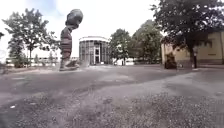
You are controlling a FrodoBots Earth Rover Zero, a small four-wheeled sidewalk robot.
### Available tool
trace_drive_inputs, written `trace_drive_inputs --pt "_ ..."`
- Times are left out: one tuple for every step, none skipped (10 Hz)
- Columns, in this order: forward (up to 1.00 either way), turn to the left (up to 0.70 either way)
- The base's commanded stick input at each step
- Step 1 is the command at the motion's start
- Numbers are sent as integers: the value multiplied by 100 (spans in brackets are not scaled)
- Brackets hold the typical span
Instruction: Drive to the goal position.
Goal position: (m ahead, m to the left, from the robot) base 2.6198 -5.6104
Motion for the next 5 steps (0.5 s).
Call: trace_drive_inputs --pt "70 0" --pt "70 0" --pt "70 0" --pt "70 0" --pt "70 0"
